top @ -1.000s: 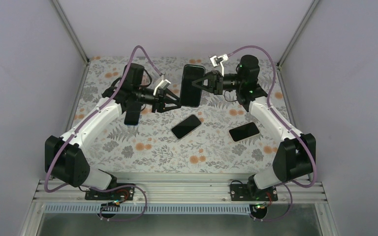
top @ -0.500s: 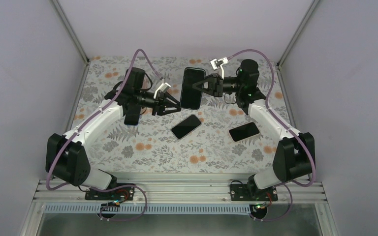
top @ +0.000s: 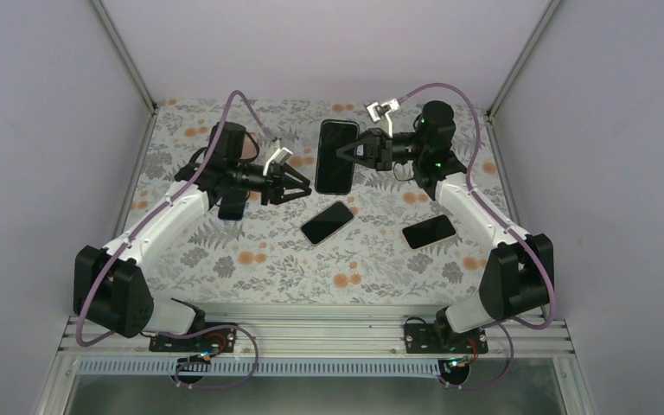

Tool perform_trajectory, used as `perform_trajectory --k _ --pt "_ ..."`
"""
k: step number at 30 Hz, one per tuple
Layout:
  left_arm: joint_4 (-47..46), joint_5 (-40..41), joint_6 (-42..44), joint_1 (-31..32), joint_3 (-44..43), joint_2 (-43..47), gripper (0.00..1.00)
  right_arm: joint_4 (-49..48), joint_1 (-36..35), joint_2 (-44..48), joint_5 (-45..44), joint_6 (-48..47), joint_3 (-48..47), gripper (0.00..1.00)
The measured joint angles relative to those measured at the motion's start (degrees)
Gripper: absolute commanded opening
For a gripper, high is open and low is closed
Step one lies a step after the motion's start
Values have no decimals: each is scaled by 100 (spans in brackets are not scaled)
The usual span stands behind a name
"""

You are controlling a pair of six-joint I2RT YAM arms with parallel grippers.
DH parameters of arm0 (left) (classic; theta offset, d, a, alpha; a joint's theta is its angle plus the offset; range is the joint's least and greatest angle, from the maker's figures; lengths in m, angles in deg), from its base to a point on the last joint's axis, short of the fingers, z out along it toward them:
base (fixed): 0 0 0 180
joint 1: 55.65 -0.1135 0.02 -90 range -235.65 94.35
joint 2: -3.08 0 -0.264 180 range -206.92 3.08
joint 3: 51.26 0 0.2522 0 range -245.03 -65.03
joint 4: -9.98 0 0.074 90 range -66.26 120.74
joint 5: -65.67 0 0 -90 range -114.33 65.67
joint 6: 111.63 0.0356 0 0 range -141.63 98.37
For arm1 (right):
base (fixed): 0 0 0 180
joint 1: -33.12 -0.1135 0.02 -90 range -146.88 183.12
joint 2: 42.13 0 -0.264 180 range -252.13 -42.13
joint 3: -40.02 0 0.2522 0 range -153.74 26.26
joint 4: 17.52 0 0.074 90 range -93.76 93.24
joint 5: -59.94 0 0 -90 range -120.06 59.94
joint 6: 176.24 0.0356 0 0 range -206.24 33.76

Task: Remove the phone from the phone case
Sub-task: Remove the phone case from the phone.

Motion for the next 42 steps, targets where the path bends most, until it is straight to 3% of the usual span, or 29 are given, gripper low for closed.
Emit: perform_trajectory --k 14,25,31,42 --pt "76 -769 247 -61 -11 297 36 448 0 0 35 -365 -57 4" --pt "-39 -586 52 245 -157 109 35 448 -42 0 35 -365 -57 4" --pt "-66 -398 -33 264 -162 79 24 446 -74 0 24 -391 -59 4" --pt "-164 -306 -142 273 -168 2 19 332 -46 33 -98 -431 24 4"
